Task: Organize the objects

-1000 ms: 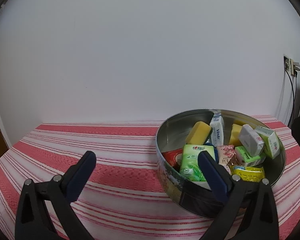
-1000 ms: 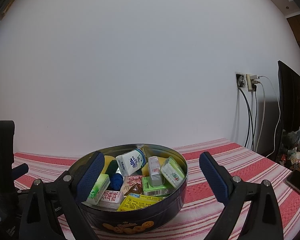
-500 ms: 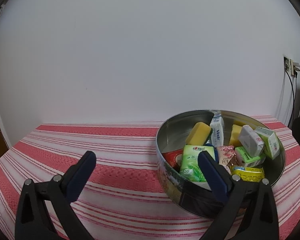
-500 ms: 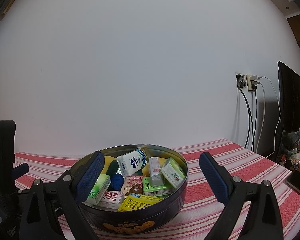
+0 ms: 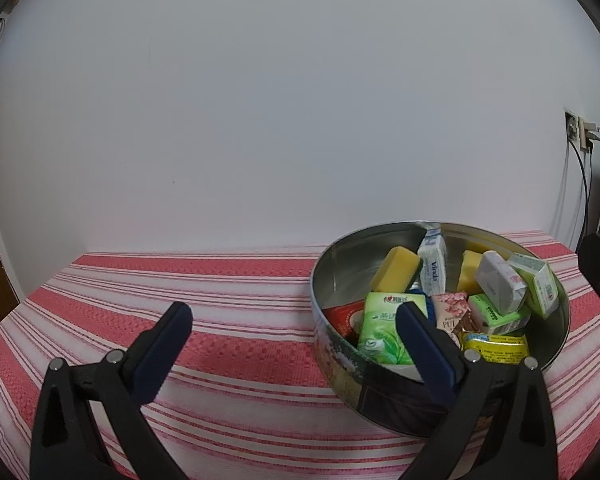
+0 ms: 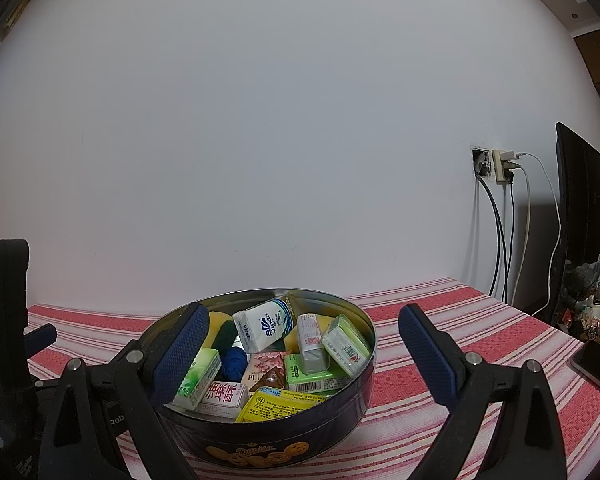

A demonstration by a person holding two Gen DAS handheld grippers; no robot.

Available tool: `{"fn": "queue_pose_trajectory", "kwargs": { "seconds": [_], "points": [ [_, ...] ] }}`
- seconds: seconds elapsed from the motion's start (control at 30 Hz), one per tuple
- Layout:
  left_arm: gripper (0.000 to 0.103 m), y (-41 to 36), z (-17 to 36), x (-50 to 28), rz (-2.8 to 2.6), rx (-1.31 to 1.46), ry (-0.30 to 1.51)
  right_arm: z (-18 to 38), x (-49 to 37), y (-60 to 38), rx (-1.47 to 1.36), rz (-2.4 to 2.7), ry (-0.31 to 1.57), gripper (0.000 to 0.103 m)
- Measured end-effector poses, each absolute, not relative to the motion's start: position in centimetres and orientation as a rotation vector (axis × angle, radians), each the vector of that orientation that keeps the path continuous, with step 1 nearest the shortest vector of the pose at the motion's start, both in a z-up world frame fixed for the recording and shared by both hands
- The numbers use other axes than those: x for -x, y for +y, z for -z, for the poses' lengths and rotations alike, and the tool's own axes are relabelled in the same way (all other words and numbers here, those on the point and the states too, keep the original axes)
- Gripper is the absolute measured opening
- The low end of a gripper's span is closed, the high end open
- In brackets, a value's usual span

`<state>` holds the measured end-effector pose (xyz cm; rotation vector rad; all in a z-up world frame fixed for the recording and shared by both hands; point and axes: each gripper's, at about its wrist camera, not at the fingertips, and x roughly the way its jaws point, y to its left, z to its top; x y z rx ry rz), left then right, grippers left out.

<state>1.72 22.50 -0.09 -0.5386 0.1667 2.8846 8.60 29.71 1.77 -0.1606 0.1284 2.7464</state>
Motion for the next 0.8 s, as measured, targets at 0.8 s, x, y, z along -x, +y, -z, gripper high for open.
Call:
{"fn": "queue_pose_trajectory", "kwargs": {
  "seconds": [0.8],
  "points": [
    [0.103, 24.2, 0.0, -1.3, -2.912, 0.536, 0.168, -1.7, -8.5, 30.0, 0.18, -2.754, 0.131, 0.097]
  ]
}}
